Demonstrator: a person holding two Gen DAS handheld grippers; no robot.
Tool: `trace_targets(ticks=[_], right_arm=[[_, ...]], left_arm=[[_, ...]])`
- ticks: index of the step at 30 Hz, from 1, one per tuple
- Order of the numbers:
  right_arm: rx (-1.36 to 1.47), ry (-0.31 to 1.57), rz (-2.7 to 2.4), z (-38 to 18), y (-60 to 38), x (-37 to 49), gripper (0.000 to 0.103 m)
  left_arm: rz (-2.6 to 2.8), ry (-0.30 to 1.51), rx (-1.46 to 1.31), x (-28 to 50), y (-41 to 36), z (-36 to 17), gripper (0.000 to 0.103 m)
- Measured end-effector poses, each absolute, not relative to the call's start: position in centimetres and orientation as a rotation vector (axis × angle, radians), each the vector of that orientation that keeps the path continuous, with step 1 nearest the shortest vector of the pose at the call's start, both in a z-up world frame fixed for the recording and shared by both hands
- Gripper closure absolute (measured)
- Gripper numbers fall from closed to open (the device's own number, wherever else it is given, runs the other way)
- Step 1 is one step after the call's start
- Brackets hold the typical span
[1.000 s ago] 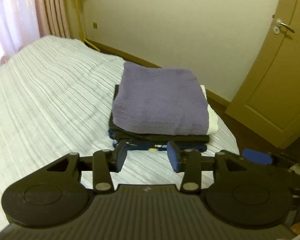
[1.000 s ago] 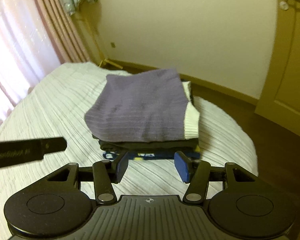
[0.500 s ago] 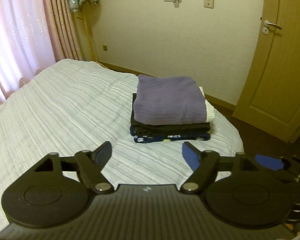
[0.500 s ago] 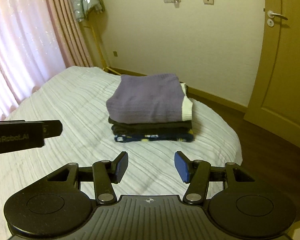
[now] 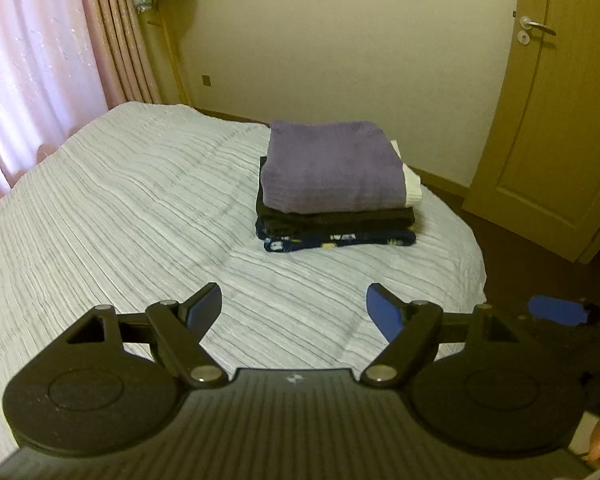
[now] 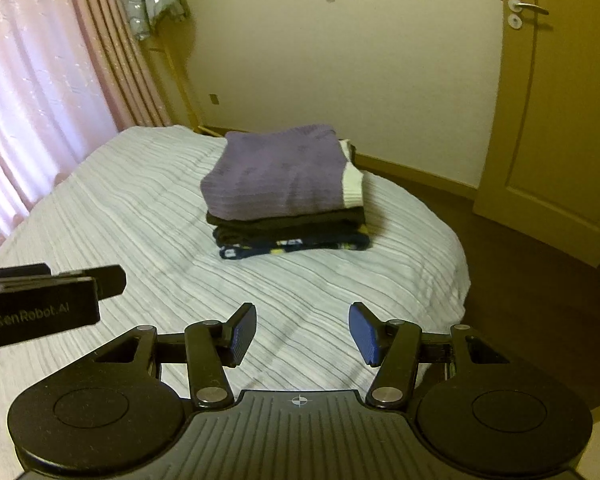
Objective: Fold clothes
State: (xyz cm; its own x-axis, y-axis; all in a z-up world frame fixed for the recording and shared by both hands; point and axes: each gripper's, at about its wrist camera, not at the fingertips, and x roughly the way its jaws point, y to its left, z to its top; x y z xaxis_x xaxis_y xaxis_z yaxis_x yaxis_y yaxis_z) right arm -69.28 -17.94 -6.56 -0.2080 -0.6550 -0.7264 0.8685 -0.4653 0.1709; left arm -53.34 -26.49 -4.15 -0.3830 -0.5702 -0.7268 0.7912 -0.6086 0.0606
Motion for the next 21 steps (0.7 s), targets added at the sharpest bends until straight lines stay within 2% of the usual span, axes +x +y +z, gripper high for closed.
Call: trace_targets(ticks=[9, 21], right_arm=[[0.942, 0.409, -1.909, -7.2, -18.6, -69.7, 0.048], [0.954, 0.436, -1.891, -7.9, -20.9, -71.3, 0.048]], left_arm=[[-2.063, 0.332, 0.918, -53.8, -26.7, -5.4, 0.026], [-2.059, 0.445, 0.966, -55.2, -29.5, -6.7, 0.026]])
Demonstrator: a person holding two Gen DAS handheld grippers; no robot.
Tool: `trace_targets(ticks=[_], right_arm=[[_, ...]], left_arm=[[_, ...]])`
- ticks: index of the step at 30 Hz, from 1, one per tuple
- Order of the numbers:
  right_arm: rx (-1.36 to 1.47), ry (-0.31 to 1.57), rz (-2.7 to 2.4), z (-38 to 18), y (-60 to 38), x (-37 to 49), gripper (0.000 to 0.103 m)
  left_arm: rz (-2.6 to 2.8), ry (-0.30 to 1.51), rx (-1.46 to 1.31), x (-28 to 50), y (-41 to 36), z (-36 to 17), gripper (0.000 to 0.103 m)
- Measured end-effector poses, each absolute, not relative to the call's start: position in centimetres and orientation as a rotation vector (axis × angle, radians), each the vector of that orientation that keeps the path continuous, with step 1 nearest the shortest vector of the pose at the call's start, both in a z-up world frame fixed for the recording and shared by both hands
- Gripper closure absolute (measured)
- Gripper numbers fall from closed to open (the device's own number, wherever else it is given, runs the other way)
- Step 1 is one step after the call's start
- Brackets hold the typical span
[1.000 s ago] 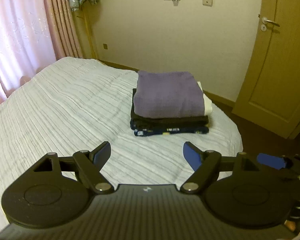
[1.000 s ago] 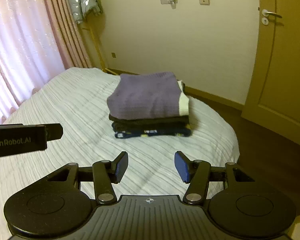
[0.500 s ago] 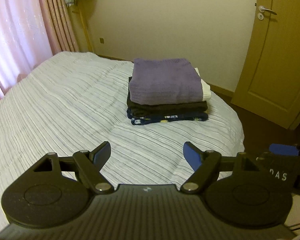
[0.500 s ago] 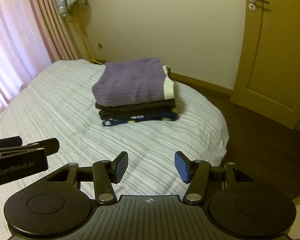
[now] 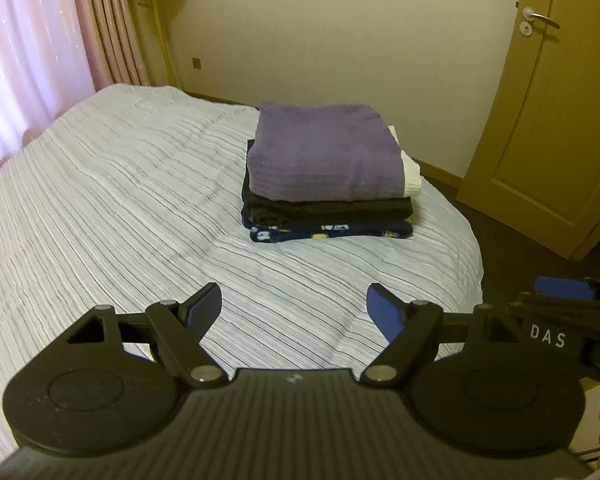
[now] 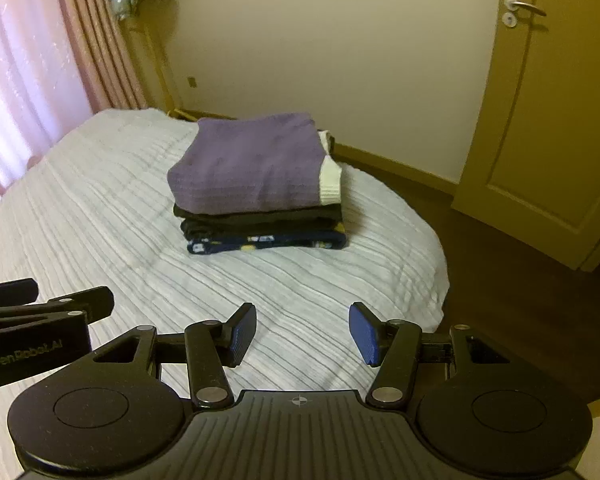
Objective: Fold clothes
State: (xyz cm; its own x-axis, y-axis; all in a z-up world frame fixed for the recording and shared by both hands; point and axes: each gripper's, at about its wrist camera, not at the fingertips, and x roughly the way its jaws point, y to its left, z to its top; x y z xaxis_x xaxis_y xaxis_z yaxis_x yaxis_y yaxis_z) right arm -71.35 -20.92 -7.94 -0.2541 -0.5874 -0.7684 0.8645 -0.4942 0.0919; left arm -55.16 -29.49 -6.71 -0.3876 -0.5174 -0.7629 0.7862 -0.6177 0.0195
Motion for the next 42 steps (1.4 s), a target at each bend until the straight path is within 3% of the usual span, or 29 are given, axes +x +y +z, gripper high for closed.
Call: trace_targets(ticks=[42], right_arm=[[1.121, 0.514, -1.794, -12.5, -28.7, -76.6, 0.048]], left_arm=[[-1.982, 0.575, 1.121, -60.9, -37.6, -11.7, 0.026]])
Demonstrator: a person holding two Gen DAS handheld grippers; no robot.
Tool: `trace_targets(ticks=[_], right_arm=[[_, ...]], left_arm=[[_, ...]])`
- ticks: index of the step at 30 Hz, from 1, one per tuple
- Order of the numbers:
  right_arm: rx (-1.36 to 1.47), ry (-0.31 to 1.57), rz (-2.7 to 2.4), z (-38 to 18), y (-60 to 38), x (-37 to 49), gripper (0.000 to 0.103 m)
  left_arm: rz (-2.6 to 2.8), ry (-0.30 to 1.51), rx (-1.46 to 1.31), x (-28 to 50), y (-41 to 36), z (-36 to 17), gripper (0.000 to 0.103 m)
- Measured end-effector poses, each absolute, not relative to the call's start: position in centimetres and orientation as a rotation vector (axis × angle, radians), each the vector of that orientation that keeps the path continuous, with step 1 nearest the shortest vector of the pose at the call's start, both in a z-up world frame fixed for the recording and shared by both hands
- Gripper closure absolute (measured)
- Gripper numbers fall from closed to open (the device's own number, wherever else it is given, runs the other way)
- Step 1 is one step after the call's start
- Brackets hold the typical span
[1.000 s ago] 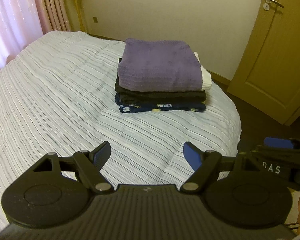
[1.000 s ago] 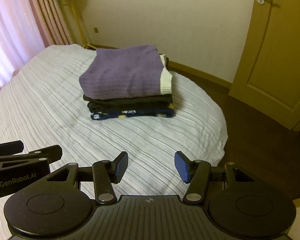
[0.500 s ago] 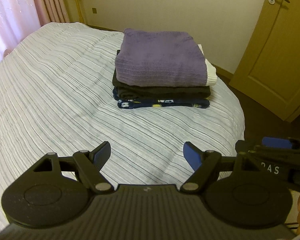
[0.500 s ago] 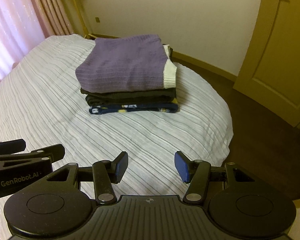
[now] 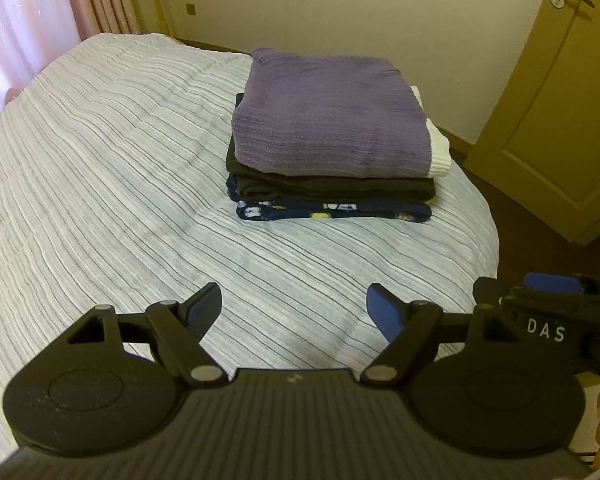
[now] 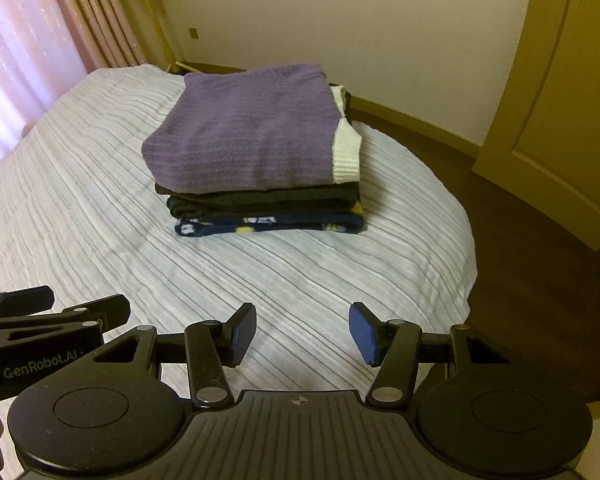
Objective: Fold clothes
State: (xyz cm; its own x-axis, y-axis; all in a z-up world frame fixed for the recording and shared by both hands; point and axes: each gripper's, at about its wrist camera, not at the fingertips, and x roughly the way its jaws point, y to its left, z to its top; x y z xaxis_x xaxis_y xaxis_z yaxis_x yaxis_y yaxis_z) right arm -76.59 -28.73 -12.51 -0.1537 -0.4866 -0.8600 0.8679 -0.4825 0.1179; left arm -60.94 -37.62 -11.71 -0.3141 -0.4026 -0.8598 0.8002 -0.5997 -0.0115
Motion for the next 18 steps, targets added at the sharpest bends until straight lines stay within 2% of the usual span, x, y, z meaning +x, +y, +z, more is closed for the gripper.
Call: trace_targets(ticks=[18], right_arm=[[1.126, 0.509, -1.812, -13.2, -31.9, -77.9, 0.048]], left_arm=[[-1.986, 0.598, 1.112, -62.2, -40.6, -12.6, 0.026]])
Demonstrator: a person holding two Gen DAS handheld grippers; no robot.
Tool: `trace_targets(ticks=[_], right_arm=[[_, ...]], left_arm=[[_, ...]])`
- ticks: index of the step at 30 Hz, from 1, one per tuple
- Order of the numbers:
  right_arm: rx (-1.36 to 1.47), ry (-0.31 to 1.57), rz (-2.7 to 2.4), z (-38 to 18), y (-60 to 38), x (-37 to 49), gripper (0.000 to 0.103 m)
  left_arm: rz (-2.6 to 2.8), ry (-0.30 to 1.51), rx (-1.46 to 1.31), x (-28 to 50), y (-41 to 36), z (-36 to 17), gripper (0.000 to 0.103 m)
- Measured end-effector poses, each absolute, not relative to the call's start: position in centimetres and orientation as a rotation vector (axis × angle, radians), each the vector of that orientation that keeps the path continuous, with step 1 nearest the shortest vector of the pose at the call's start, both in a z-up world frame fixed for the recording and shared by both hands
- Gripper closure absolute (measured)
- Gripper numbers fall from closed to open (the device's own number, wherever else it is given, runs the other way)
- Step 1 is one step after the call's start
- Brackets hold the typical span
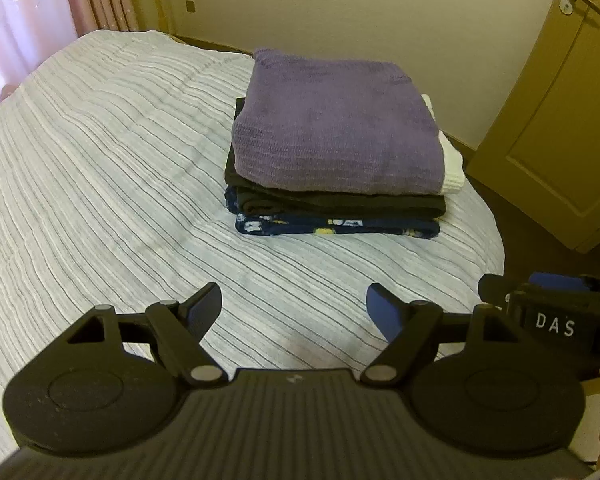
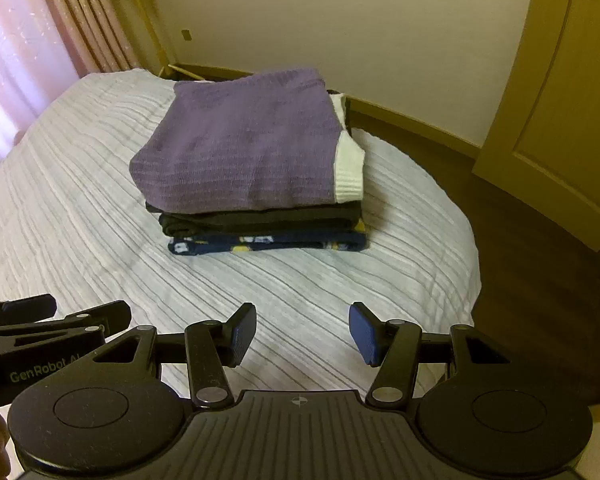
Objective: Fold clothes
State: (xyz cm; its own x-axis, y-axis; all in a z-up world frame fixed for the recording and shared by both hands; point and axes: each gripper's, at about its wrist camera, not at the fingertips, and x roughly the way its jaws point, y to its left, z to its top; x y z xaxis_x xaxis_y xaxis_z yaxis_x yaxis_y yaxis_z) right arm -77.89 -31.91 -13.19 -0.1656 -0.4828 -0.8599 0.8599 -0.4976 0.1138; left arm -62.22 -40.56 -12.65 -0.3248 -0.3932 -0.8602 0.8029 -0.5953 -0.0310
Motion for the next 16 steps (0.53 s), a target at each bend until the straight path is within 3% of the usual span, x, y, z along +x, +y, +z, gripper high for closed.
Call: trace_targets(ticks=[16], right_arm=[[1.064, 0.480, -1.867, -11.2, -30.2, -75.5, 0.048]], left_arm=[[-2.063, 0.551, 1.033, -60.0, -38.2, -10.4, 0.026]])
